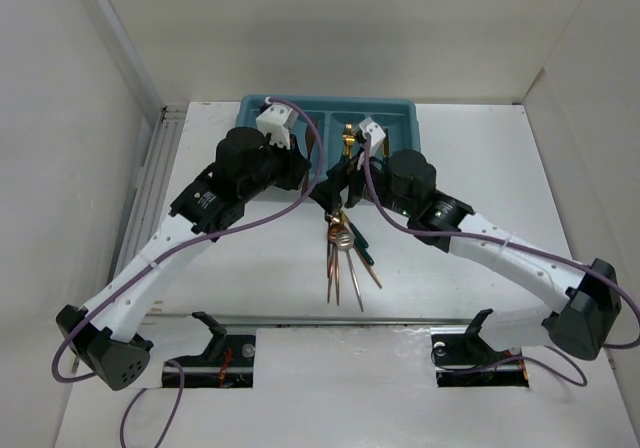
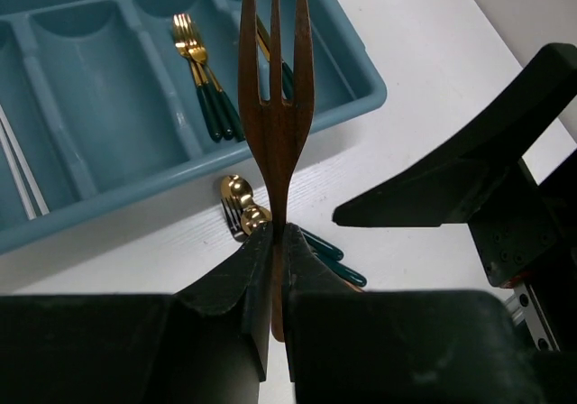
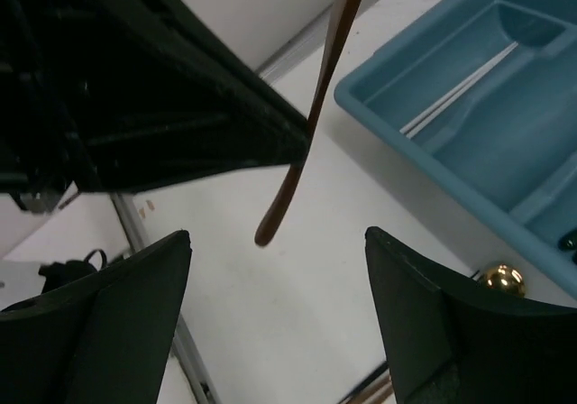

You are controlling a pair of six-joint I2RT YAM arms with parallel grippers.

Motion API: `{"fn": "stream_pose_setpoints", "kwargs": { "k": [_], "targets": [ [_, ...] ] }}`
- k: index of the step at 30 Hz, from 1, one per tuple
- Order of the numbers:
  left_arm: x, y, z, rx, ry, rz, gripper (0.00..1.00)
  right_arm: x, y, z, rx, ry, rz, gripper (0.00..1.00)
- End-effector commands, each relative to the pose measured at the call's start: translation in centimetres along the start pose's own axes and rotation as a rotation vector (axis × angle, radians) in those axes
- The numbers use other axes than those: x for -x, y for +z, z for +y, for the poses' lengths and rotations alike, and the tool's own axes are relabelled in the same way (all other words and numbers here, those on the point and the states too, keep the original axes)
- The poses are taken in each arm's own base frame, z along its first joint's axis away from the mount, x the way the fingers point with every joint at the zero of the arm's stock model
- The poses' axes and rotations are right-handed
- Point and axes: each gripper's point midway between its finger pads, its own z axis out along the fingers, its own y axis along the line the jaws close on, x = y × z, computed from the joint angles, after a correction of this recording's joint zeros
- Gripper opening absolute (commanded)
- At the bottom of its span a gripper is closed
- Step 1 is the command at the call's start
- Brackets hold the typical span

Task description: Sort the eating utensils into containers

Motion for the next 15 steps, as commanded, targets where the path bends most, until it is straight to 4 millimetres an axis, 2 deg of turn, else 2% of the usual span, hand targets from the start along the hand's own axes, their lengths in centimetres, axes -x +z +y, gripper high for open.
{"fn": "stream_pose_setpoints", "kwargs": {
  "k": [1, 7, 11, 12, 14, 15],
  "targets": [
    [2.7, -0.7, -0.7, -0.019, -0.018, -0.081, 0.00, 4.2, 1.4, 1.1, 0.027, 0.016, -0.140, 0.82],
    [2.7, -1.1, -0.8, -0.019, -0.041, -0.079, 0.00, 2.2, 3.6, -0.3, -0.018, 0.064, -0.092, 0.74],
    [1.8, -0.9, -0.8, -0.024, -0.062, -0.054, 0.00, 2.9, 4.7, 0.1, -0.003, 0.072, -0.096, 0.65],
    [1.5, -1.0, -1.0, -0.030, -0.074, -0.039, 0.00, 2.5, 5.0, -0.1, -0.006, 0.073, -0.086, 0.60],
    [0.2, -0.6, -0.6, -0.020, -0.089, -0.005, 0.00, 3.1, 5.0, -0.1, -0.014, 0.072, -0.102, 0.55],
    [0.2, -0.6, -0.7, -0.020, -0.103, -0.005, 0.00, 3.6, 5.0, 0.0, -0.010, 0.070, -0.112, 0.48]
  ]
}}
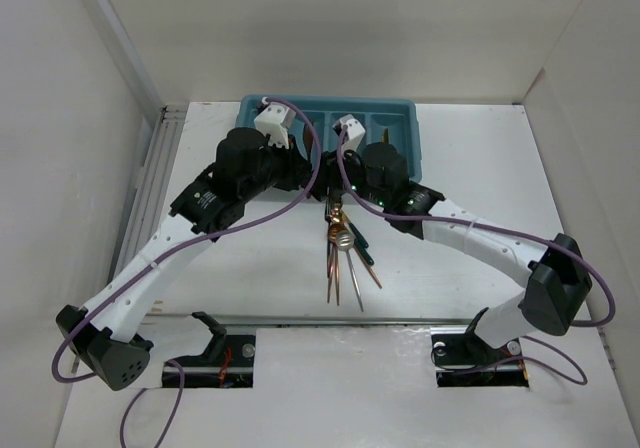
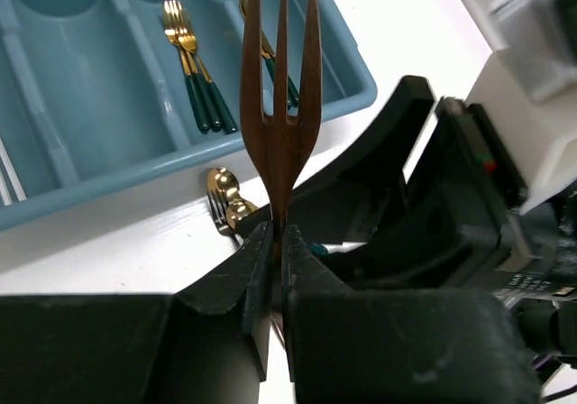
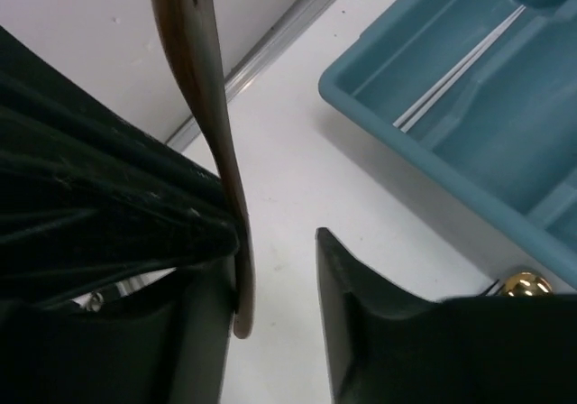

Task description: Sort the eating utensils into containers

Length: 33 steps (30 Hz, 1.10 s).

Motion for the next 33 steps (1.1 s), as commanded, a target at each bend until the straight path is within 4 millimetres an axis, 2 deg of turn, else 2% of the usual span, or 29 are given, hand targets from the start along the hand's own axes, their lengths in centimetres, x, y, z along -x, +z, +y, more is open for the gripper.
{"fn": "stream_pose_setpoints", "kwargs": {
  "k": [1, 3, 4, 5, 6, 8, 9, 10, 11, 12, 13, 14, 15, 16, 17, 18, 20, 21, 22, 24, 25, 27, 28, 30, 31, 33],
  "targets": [
    [-0.3, -0.5, -0.3, -0.013, -0.045, 0.006, 0.00, 5.0, -0.1, 2.2, 0.048, -0.017, -0.134, 0.43],
    [-0.7, -0.4, -0.2, -0.009, -0.054, 0.015, 0.00, 5.1, -0.1, 1.8, 0.027, -0.015, -0.143, 0.27],
    [-1.1, 0.0, -0.2, -0.014, -0.055, 0.032, 0.00, 5.2, -0.1, 1.7, 0.017, -0.014, -0.147, 0.09],
    [-1.3, 0.3, -0.1, -0.011, -0.055, 0.040, 0.00, 5.3, -0.1, 1.5, 0.007, -0.014, -0.151, 0.02],
    [-1.0, 0.4, -0.3, -0.013, -0.055, 0.036, 0.13, 5.2, 0.0, 0.7, -0.033, -0.010, -0.158, 0.00],
    [-1.7, 1.3, 0.5, 0.032, -0.055, 0.081, 0.54, 5.2, 0.0, -0.5, -0.095, 0.004, -0.175, 0.00],
    [-0.9, 1.3, 1.4, 0.080, -0.046, 0.062, 0.69, 5.3, -0.2, -1.9, -0.170, 0.008, -0.190, 0.00],
    [-0.8, 1.4, 1.9, 0.109, -0.045, 0.063, 0.88, 5.5, -0.5, -3.3, -0.225, 0.012, -0.185, 0.00],
    [-1.2, 1.6, 3.0, 0.155, -0.048, 0.081, 1.00, 4.6, 0.3, -5.4, -0.283, 0.006, -0.152, 0.00],
    [-0.8, 1.4, 4.0, 0.196, -0.062, 0.067, 1.00, 4.2, 0.6, -7.1, -0.333, 0.010, -0.129, 0.00],
    [-0.7, 1.2, 4.9, 0.253, -0.067, 0.056, 1.00, 6.3, 0.6, -9.6, -0.392, 0.019, -0.151, 0.00],
    [-1.7, 1.2, 6.4, 0.309, -0.078, 0.075, 1.00, 3.4, 1.7, -13.0, -0.488, 0.011, -0.045, 0.00],
    [-1.4, 0.9, 6.7, 0.317, -0.083, 0.063, 1.00, 3.2, 2.1, -14.5, -0.522, 0.008, -0.012, 0.00],
    [-2.6, 0.9, 7.3, 0.338, -0.080, 0.094, 1.00, 3.0, 2.5, -16.2, -0.567, 0.004, 0.014, 0.00],
    [-3.0, 0.9, 7.9, 0.355, -0.097, 0.100, 1.00, 4.8, 2.6, -17.5, -0.602, 0.014, 0.021, 0.00],
    [-3.4, 0.6, 8.3, 0.367, -0.101, 0.109, 1.00, 2.6, 4.0, -20.0, -0.651, 0.021, 0.088, 0.00],
    [-4.5, 0.4, 9.5, 0.389, -0.123, 0.127, 1.00, 2.5, 4.6, -23.0, -0.703, 0.028, 0.126, 0.00],
    [-4.1, 0.1, 9.7, 0.395, -0.128, 0.116, 1.00, 3.7, 5.4, -23.4, -0.696, 0.032, 0.107, 0.00],
    [-4.3, -0.2, 10.3, 0.405, -0.138, 0.116, 1.00, 1.7, 6.4, -25.2, -0.719, 0.039, 0.151, 0.00],
    [-4.3, -0.5, 10.8, 0.413, -0.149, 0.113, 1.00, 1.7, 7.0, -26.4, -0.731, 0.036, 0.158, 0.00],
    [-4.3, -0.5, 10.9, 0.409, -0.155, 0.114, 1.00, 0.2, 7.5, -27.5, -0.757, 0.036, 0.190, 0.00],
    [-4.2, -0.8, 11.5, 0.417, -0.167, 0.108, 1.00, 0.0, 7.7, -28.3, -0.767, 0.041, 0.195, 0.00],
    [-4.8, -0.8, 11.7, 0.421, -0.167, 0.120, 1.00, -0.3, 7.6, -28.2, -0.759, 0.034, 0.213, 0.03],
    [-4.9, -1.0, 11.8, 0.420, -0.174, 0.120, 1.00, 0.1, 8.1, -27.8, -0.725, 0.024, 0.203, 0.13],
    [-5.2, -1.0, 12.3, 0.432, -0.179, 0.125, 1.00, -0.5, 8.1, -28.0, -0.729, 0.026, 0.215, 0.29],
    [-5.2, -1.0, 12.1, 0.422, -0.180, 0.129, 1.00, -0.2, 7.4, -27.8, -0.745, 0.024, 0.223, 0.42]
  ]
}}
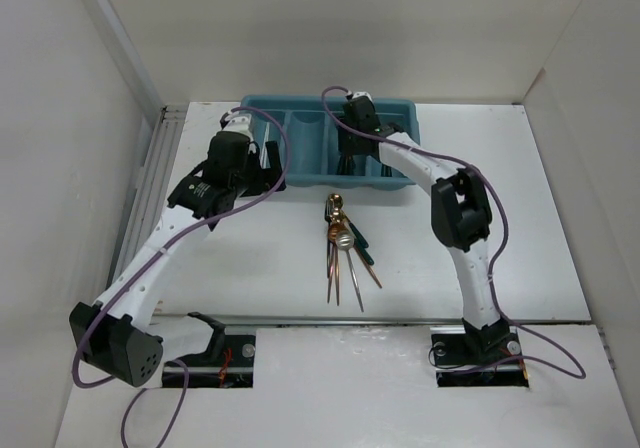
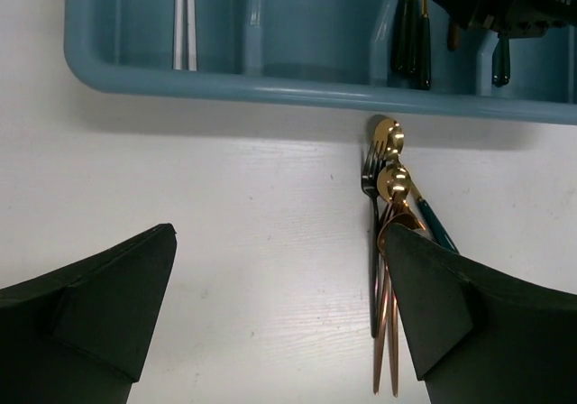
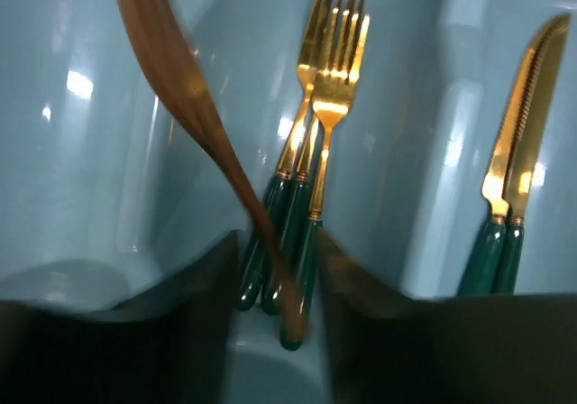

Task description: Sort the eating utensils into containers

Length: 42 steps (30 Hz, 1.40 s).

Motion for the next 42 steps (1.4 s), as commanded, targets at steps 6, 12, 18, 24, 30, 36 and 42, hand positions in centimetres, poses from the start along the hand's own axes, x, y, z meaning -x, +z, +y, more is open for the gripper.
{"fn": "stream_pose_setpoints", "kwargs": {
  "k": [6, 12, 18, 24, 30, 36, 42],
  "targets": [
    [1.1, -1.1, -0.2, -0.028, -0.026, -0.031, 1.00, 8.4, -11.7, -0.7, -0.056, 0.047, -0.226, 0.73],
    [1.7, -1.6, 0.5, -0.008, -0.017, -0.059, 1.00, 0.5, -16.1, 1.0, 0.081, -0.164, -0.099, 0.30],
    [1.5, -1.4, 1.4, 0.008, -0.007, -0.064, 1.00, -11.0, -16.3, 2.0, 0.247, -0.256, 0.154, 0.14],
    [0.1, -1.3, 1.5, -0.016, -0.009, -0.030, 1.00, -15.4, -15.3, 2.0, 0.207, -0.278, 0.263, 0.12],
    [-0.2, -1.6, 1.9, -0.021, -0.031, -0.029, 1.00, -17.9, -16.1, 2.8, 0.217, -0.273, 0.287, 0.22],
    [-0.7, -1.8, 2.6, -0.013, -0.042, -0.029, 1.00, -21.0, -19.3, 3.8, 0.225, -0.205, 0.320, 0.37],
    [-1.5, -1.7, 2.9, -0.018, -0.046, -0.012, 1.00, -25.3, -20.8, 4.9, 0.231, -0.201, 0.391, 0.41]
  ]
}}
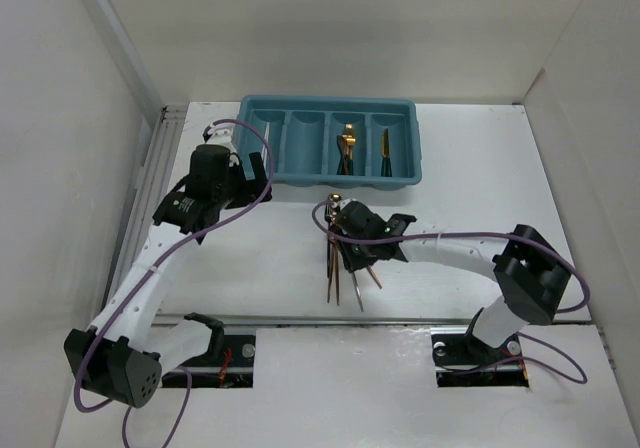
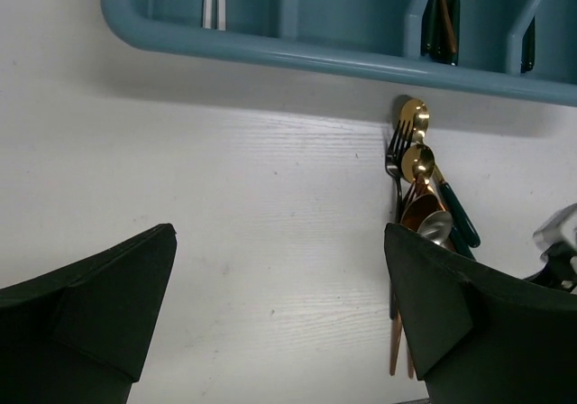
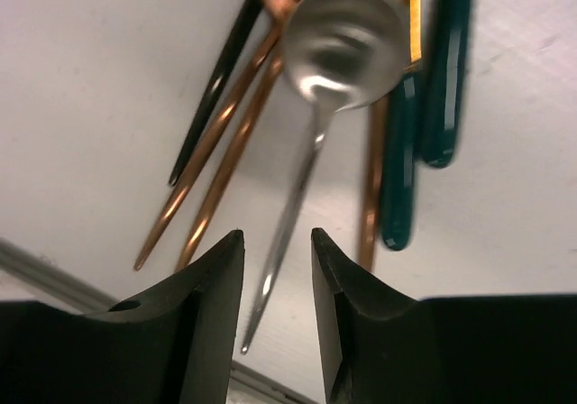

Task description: Sort the eating utensils into containers

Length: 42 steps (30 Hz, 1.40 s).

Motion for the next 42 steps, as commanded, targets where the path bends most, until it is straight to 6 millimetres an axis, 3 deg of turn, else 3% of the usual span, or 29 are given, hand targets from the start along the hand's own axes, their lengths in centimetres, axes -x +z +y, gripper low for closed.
{"fn": "stream_pose_setpoints", "kwargs": {
  "k": [1, 7, 12, 15, 19, 20, 25, 29, 31, 32, 34, 37, 39, 40, 42],
  "targets": [
    [0.4, -0.4, -0.1, -0.021, -0.009, -0.023, 1.00, -1.1, 0.2, 1.1, 0.009, 0.051, 0.006, 0.41],
    [0.7, -0.7, -0.4, -0.036, -0.019, -0.036, 1.00, -1.8, 2.2, -0.2, -0.079, 0.052, 0.031, 0.41],
    [1.0, -0.9, -0.1, -0.032, -0.026, -0.047, 1.00, -2.1, 3.6, -0.1, -0.081, 0.030, 0.059, 0.39],
    [1.1, -0.9, 0.2, -0.024, -0.032, -0.051, 1.00, -3.1, 4.8, -0.4, -0.100, 0.024, 0.096, 0.33],
    [1.1, -1.1, 0.5, -0.016, -0.028, -0.053, 1.00, -3.9, 4.6, -1.2, -0.123, 0.034, 0.092, 0.13],
    [1.1, -1.1, 0.5, -0.016, -0.028, -0.053, 1.00, -3.1, 3.9, -0.8, -0.109, 0.054, 0.063, 0.06],
    [1.0, -0.9, 0.6, -0.016, -0.028, -0.053, 1.00, -1.6, 2.5, -1.2, -0.132, 0.050, 0.012, 0.00],
    [1.0, -0.9, 0.6, -0.016, -0.028, -0.053, 1.00, 2.6, -0.4, -0.4, -0.128, 0.035, -0.082, 0.00],
    [1.0, -0.9, 0.6, -0.016, -0.028, -0.053, 1.00, 7.5, -4.4, 0.4, -0.124, 0.032, -0.203, 0.00],
    [1.0, -0.9, 0.6, -0.016, -0.028, -0.053, 1.00, 8.0, -5.0, 0.0, -0.139, 0.027, -0.226, 0.00],
    [1.0, -0.9, 0.6, -0.016, -0.018, -0.053, 1.00, 11.7, -8.6, 0.4, -0.146, 0.023, -0.326, 0.00],
    [1.6, -1.1, 0.6, -0.021, 0.040, -0.072, 1.00, 17.1, -12.9, -1.4, -0.189, 0.067, -0.473, 0.00],
    [2.7, -0.9, 0.7, -0.017, 0.082, -0.108, 1.00, 19.5, -14.6, -2.9, -0.215, 0.063, -0.538, 0.00],
    [2.9, -0.9, 0.8, -0.016, 0.140, -0.117, 1.00, 21.8, -15.8, -4.6, -0.225, 0.096, -0.604, 0.00],
    [5.1, -1.4, -0.1, -0.044, 0.161, -0.177, 1.00, 23.9, -16.5, -6.7, -0.247, 0.085, -0.651, 0.00]
  ]
}}
